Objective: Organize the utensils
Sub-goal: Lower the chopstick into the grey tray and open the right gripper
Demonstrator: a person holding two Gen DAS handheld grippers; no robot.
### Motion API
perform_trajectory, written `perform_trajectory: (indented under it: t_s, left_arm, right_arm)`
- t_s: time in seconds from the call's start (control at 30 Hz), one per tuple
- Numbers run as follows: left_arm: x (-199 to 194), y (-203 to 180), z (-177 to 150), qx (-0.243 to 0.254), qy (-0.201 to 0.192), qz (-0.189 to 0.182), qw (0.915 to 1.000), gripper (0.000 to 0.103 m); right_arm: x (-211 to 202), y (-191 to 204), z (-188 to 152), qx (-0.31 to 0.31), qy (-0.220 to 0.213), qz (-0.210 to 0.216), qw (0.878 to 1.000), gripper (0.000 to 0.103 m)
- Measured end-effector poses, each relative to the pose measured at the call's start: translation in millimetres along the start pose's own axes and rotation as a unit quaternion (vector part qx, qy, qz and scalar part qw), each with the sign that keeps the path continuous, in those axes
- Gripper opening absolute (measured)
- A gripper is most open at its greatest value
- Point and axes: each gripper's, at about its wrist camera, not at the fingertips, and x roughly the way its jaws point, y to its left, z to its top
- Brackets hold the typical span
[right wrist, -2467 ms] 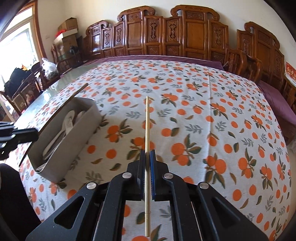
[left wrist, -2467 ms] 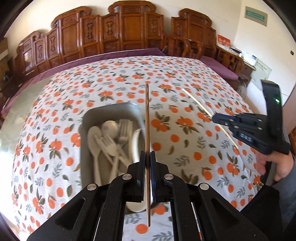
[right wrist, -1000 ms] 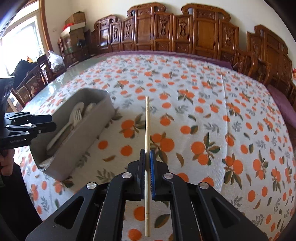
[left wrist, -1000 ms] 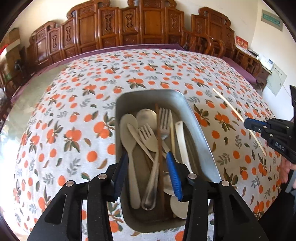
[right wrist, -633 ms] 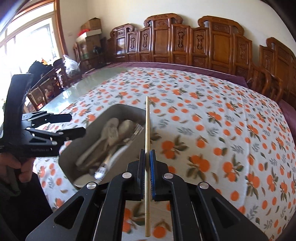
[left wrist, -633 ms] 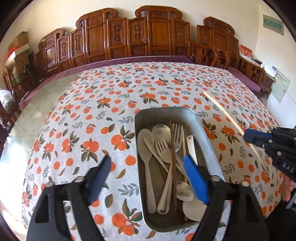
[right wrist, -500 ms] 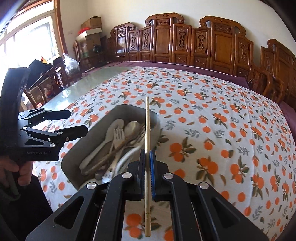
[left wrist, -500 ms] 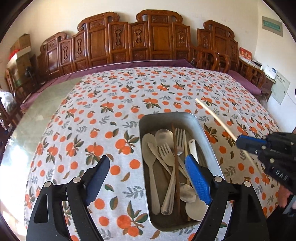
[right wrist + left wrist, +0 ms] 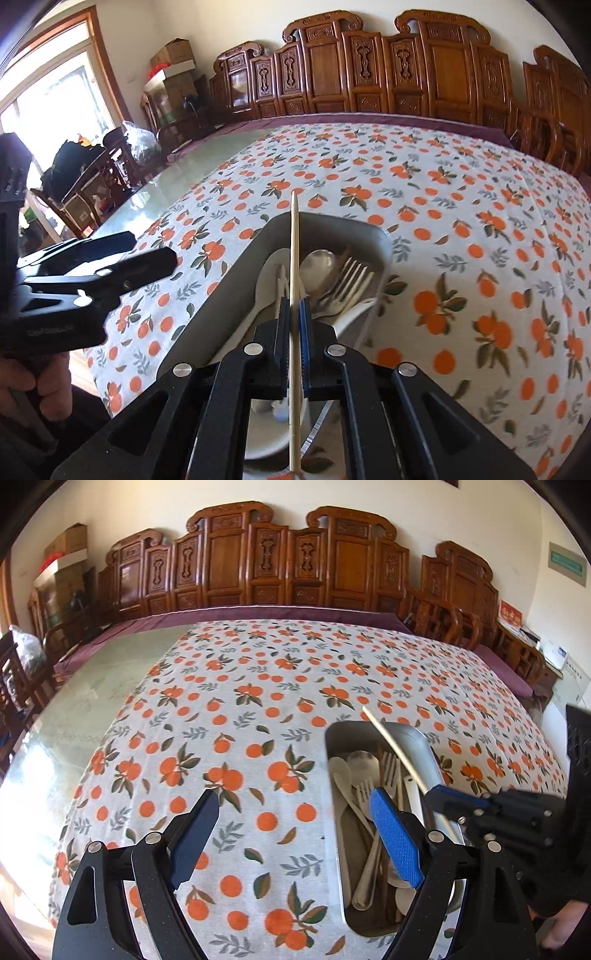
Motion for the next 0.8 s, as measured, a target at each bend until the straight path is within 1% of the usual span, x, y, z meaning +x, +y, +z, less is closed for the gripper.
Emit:
perform_trajectory:
  t_s: [0.2,0.47,0.63,0.8]
  left_arm:
    - [-2,10,2,-0.016,-0.003,0.003,0.9999,0.08]
    - [-2,11,2,-0.017,-0.002,0.003,0.9999,0.08]
    - [-1,11,2,-0.017,0.0,0.005,0.9998,0.08]
    - [1,12,2,-0.018,0.001,0.007,0.9998,0.08]
  right_arm:
    - [17,6,0,0.01,0.011,-0.009,1.0,0.006]
    - [32,16,-7,0.005,0.028,-0.032,0.999,0.006]
    - [39,21,-9,0.006,0.041,-0.033,0.999,0.006]
    - [40,24,-7,0.011,0.042,-0.022,0.999,0.007]
